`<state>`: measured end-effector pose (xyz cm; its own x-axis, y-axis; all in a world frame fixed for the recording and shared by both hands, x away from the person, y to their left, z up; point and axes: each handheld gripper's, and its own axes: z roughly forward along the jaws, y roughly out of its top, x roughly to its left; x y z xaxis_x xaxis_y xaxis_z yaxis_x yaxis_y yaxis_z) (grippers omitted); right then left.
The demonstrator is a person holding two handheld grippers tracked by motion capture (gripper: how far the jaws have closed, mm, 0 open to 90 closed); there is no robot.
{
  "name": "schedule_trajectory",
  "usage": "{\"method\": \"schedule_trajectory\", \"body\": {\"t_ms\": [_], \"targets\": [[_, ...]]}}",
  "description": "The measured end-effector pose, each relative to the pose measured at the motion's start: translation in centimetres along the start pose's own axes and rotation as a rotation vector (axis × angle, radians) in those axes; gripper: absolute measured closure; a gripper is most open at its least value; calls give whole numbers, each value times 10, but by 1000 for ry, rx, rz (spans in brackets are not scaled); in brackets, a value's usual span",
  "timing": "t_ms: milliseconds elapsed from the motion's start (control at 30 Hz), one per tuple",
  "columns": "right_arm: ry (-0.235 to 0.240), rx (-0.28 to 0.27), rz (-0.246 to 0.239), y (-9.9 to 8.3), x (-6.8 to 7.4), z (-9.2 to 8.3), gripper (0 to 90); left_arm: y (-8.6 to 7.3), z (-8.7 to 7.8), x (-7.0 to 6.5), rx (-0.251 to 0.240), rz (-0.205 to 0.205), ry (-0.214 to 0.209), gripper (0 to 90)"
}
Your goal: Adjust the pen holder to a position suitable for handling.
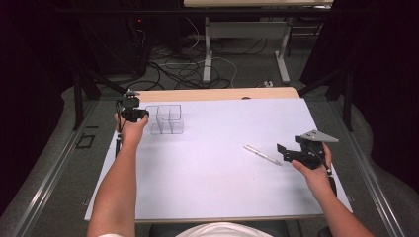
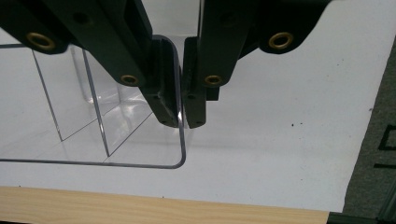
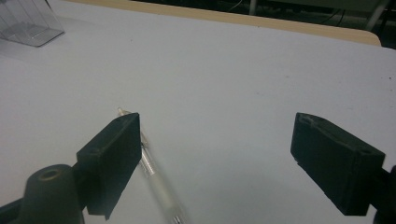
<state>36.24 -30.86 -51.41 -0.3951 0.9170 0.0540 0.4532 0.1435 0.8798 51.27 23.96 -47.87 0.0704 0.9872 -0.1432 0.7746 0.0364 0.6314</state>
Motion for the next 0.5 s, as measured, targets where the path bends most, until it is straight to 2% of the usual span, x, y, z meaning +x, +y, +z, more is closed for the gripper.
{"method": "schedule_trajectory", "body": {"t_ms": [200, 267, 500], "targets": [[-4, 2, 3, 0, -1, 0, 159, -1, -2, -3, 3, -29, 4, 866], [-3, -1, 1, 0, -1, 0, 159, -1, -3, -4, 20, -23, 3, 869], [-5, 1, 1, 0, -1, -1, 159, -6, -13, -14, 35, -17, -8, 866]]}}
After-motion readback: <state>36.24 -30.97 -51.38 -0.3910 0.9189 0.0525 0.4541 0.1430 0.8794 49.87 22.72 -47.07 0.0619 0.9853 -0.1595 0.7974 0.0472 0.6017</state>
